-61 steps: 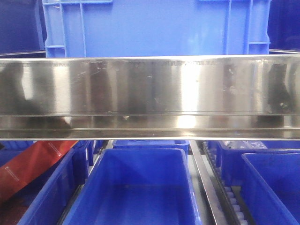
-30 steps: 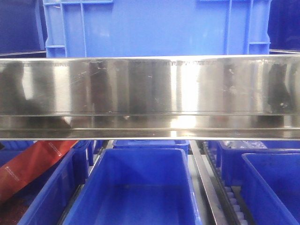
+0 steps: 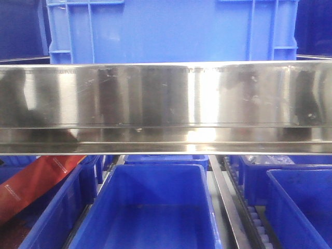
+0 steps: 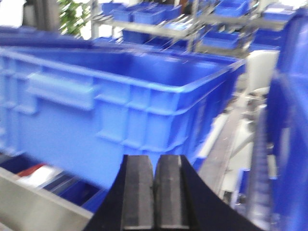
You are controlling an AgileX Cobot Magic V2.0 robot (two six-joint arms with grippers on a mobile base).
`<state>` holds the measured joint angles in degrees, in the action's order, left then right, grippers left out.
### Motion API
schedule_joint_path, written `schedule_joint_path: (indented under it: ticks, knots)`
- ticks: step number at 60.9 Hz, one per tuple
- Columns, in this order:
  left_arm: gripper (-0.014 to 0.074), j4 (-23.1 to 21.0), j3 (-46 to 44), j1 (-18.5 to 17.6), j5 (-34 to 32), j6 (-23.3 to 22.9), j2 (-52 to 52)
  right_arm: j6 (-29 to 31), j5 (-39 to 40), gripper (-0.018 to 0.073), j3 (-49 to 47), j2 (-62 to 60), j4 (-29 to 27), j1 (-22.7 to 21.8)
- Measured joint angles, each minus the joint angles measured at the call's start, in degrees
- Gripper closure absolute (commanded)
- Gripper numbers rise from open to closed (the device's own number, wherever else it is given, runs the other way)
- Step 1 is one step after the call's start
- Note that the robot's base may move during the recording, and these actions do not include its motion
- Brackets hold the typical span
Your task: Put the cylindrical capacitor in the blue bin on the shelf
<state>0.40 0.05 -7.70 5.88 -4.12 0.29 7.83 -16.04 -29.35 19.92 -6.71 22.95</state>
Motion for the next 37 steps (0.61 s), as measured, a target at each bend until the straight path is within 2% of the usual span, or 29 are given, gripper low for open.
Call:
schedule_joint_path:
  ticks: [14,23,30,37]
  knots:
    - [0.0708,0.0,0.0,0.0,0.0,0.0,0.0,0.0,3.7,0.0721,4.9,-2.4,0.0,-11.7]
    - [0.0708,0.0,0.0,0.0,0.0,0.0,0.0,-2.2,5.4,0.0721,11.3,-7.7,0.0,-19.1]
    - [0.0708,0.0,0.0,0.0,-0.1,0.0,0.0,-3.6,6.3,0.0721,16.7,-12.6,0.3,-21.9]
    - [0.0708,0.0,0.0,0.0,-0.1,0.0,0.0,-4.0,6.8,0.0721,22.2,-17.2,0.5,-22.8]
